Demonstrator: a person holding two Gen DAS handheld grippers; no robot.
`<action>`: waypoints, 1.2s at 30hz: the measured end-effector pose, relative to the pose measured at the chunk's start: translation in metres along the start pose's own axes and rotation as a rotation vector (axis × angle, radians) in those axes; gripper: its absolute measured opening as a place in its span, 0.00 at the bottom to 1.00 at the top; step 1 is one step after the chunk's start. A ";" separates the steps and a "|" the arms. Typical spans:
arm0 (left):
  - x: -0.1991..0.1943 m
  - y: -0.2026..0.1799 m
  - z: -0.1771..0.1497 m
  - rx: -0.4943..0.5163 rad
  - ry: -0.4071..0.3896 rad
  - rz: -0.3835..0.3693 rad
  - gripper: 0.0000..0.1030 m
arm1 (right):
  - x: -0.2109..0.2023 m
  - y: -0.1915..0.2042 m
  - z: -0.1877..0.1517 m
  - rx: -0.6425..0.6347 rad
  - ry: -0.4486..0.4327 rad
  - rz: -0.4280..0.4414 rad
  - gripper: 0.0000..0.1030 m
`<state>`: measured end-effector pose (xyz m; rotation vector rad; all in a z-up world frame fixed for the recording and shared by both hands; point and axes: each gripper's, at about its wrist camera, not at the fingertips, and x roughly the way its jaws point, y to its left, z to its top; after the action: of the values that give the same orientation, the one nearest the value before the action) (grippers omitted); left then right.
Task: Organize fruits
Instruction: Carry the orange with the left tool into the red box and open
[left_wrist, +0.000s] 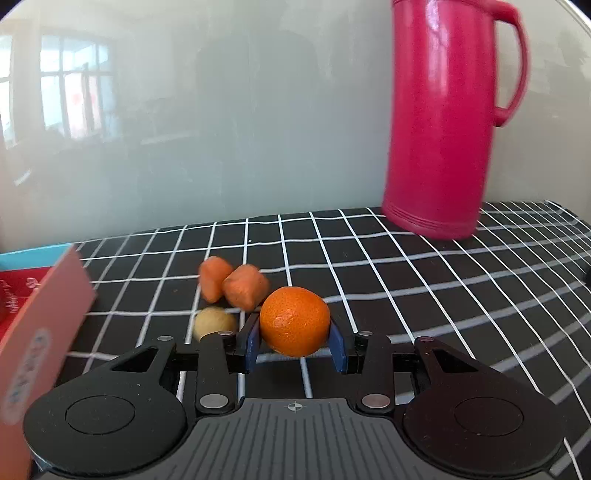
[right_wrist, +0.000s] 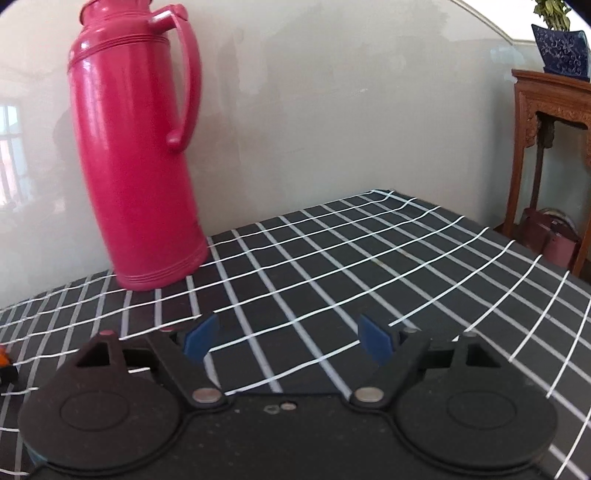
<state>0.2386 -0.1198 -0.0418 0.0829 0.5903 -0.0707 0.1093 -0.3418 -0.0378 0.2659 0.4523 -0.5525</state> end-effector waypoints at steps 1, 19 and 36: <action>-0.009 0.003 -0.003 0.003 -0.005 0.003 0.37 | -0.004 0.004 -0.001 -0.003 -0.001 0.012 0.80; -0.117 0.081 -0.042 -0.095 -0.044 0.069 0.37 | -0.043 0.052 -0.018 -0.036 0.007 0.123 0.81; -0.146 0.163 -0.051 -0.176 -0.115 0.186 0.37 | -0.063 0.130 -0.029 -0.114 -0.004 0.231 0.81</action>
<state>0.1045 0.0537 0.0072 -0.0375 0.4692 0.1556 0.1242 -0.1965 -0.0167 0.2042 0.4406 -0.3008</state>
